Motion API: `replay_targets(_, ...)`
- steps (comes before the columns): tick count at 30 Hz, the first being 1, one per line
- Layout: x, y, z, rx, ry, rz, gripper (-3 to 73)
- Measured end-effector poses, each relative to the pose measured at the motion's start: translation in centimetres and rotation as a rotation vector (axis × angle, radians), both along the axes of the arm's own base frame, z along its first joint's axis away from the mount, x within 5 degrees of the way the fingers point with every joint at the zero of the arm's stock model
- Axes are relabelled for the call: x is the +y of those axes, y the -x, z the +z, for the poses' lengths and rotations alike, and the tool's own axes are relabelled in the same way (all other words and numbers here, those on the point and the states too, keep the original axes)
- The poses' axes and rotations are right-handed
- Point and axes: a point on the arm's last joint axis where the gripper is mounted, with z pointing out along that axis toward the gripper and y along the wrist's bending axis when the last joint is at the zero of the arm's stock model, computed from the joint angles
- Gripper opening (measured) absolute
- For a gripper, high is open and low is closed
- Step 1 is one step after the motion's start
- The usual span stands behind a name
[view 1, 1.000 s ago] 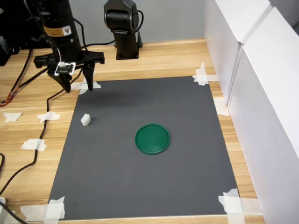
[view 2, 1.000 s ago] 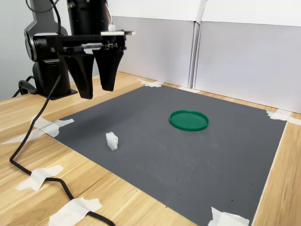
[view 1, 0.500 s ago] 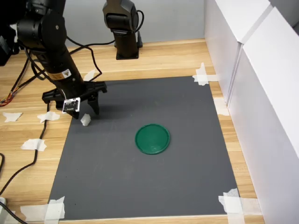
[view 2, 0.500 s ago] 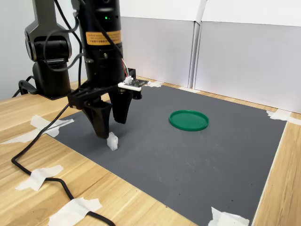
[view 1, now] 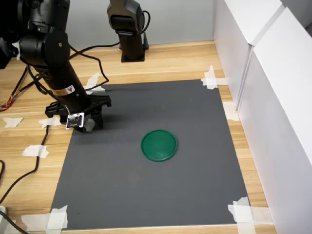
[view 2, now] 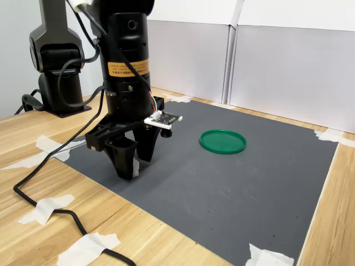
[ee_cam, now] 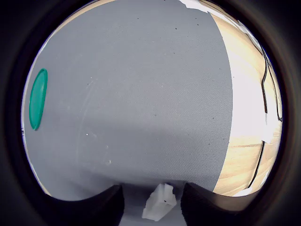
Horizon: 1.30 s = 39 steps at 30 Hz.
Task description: Grasp a white terminal and put it on the green lid.
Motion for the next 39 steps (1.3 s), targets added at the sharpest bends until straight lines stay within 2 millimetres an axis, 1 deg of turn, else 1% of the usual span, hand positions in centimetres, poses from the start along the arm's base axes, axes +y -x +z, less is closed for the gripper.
replay_targets(4,0.0,0.0,0.0,0.001,0.000,-0.003,41.7)
replay_targets(13,0.0,0.2,0.0,0.021,-0.008,-0.016,15.0)
replay_targets(15,0.0,0.2,0.0,0.021,-0.007,-0.017,12.2)
replay_targets(19,0.3,0.3,0.6,0.007,-0.013,-0.020,11.5)
replay_targets(20,0.6,0.3,1.0,0.004,-0.012,-0.010,11.4)
replay_targets(21,1.1,0.1,1.4,0.002,-0.012,0.005,11.4)
replay_targets(23,2.7,-0.4,2.2,-0.007,-0.013,0.053,11.4)
replay_targets(27,7.2,-2.0,4.1,-0.048,-0.048,0.160,11.4)
replay_targets(30,11.1,-3.3,5.7,-0.099,-0.082,0.246,11.4)
replay_targets(31,12.1,-3.8,6.1,-0.112,-0.091,0.267,11.4)
replay_targets(33,14.4,-4.5,6.0,-0.106,-0.106,0.311,11.4)
replay_targets(35,16.2,-4.8,5.5,-0.078,-0.114,0.339,11.4)
replay_targets(37,17.2,-4.9,4.6,-0.040,-0.121,0.342,11.4)
replay_targets(39,17.4,-5.0,3.8,-0.007,-0.121,0.338,11.4)
